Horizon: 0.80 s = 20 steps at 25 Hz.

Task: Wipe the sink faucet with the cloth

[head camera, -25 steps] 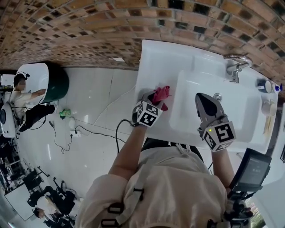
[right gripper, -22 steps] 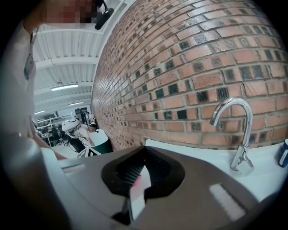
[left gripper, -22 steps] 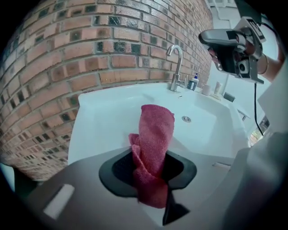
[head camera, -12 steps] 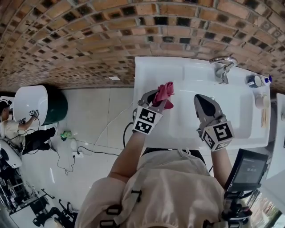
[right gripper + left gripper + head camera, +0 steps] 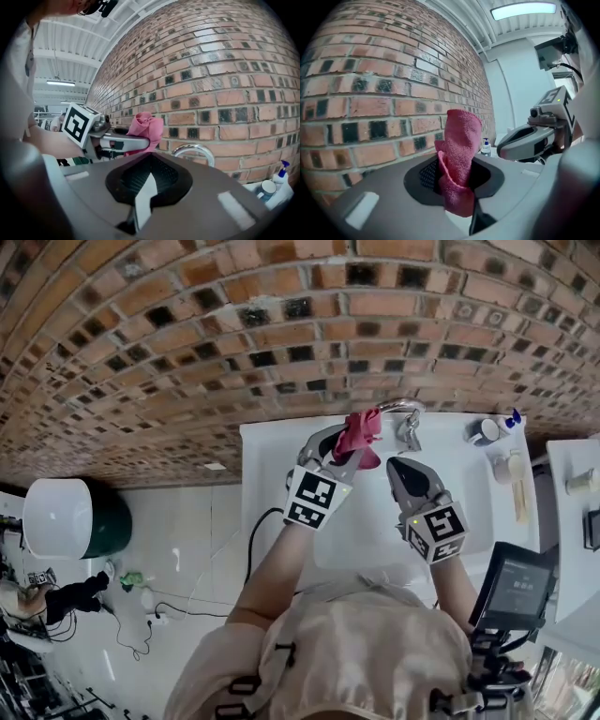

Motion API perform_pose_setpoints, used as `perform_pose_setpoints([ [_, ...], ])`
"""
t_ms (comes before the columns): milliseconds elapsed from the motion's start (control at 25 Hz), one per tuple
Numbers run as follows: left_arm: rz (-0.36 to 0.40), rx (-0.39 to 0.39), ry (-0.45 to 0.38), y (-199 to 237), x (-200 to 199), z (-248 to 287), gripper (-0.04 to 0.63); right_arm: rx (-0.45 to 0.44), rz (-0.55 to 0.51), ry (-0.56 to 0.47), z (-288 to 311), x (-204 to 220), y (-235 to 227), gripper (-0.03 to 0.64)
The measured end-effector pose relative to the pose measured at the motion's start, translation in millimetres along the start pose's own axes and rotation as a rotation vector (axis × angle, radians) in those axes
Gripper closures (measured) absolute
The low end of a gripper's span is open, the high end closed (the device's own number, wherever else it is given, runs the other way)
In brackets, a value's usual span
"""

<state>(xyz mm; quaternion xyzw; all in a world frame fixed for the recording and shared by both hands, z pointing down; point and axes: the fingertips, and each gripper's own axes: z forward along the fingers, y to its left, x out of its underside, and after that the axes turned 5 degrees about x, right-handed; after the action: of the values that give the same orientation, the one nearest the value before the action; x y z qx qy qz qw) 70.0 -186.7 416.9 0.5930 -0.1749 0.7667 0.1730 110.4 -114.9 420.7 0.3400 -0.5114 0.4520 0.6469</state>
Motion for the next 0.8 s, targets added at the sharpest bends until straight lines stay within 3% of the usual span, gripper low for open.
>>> perform_pose_setpoints([
  [200,-0.068,0.054,0.017,-2,-22,68,0.488,0.026,0.011,0.019,-12,5,-38,0.627],
  [360,-0.016,0.071,0.050,-6,-37,100,0.488,0.032,0.029,0.026,-17,9,-50,0.627],
  [440,-0.026,0.072,0.063,-6,-35,111,0.488,0.032,0.035,0.033,-18,12,-55,0.627],
  [800,-0.101,-0.002,0.049,21,-6,96,0.485,0.034,0.065,0.042,-8,21,-55,0.627],
])
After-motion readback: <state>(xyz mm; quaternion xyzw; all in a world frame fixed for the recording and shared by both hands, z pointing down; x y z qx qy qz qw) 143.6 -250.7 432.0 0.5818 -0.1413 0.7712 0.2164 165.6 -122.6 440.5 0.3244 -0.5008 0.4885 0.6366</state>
